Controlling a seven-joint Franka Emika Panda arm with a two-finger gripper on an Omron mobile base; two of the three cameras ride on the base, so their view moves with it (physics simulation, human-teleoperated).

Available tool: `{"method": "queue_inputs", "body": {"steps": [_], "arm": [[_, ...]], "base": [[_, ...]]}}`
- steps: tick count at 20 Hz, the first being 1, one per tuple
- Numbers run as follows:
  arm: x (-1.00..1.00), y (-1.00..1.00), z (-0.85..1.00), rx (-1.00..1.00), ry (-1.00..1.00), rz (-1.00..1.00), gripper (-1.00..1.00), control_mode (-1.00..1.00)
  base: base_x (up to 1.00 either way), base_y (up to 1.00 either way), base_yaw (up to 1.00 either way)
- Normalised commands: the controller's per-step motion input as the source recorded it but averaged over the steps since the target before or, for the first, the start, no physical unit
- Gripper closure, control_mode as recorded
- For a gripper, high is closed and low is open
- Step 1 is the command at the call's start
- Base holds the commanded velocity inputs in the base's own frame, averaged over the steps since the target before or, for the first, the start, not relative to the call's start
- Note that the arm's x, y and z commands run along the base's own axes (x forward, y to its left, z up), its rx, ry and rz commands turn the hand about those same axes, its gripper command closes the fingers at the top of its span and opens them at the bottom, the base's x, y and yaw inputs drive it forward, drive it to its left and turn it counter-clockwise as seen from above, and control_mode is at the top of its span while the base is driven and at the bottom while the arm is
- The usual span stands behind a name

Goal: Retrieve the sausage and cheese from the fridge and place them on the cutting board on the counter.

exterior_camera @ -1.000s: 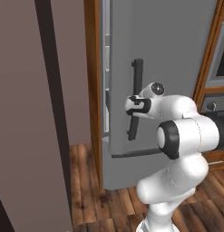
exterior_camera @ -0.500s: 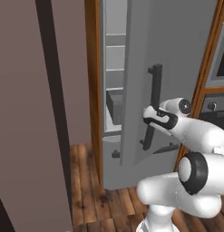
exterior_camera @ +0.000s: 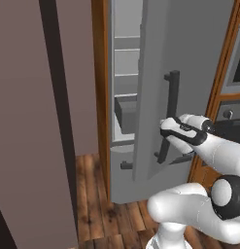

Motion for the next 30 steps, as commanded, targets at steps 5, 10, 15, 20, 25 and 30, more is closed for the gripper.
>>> {"method": "queue_inputs", "body": {"steps": [5, 10, 15, 20, 25, 30], "arm": [[-0.6, -0.6, 0.13, 0.04, 0.05, -0.02, -1.0, -1.0], [-0.35, -0.5, 0.49, 0.01, 0.23, 0.0, -1.0, -1.0], [-0.3, -0.32, 0.5, 0.0, 0.24, 0.01, -1.0, -1.0], [-0.81, -0.12, 0.4, -0.01, 0.07, 0.05, -1.0, -1.0], [-0.63, 0.47, 0.22, -0.12, 0.0, 0.01, -1.0, -1.0], [-0.02, 0.99, 0.48, -0.17, 0.12, -0.1, -1.0, -1.0]], "base": [[0.0, 0.0, 0.0], [0.0, 0.0, 0.0], [0.0, 0.0, 0.0], [0.0, 0.0, 0.0], [0.0, 0.0, 0.0], [0.0, 0.0, 0.0]]}}
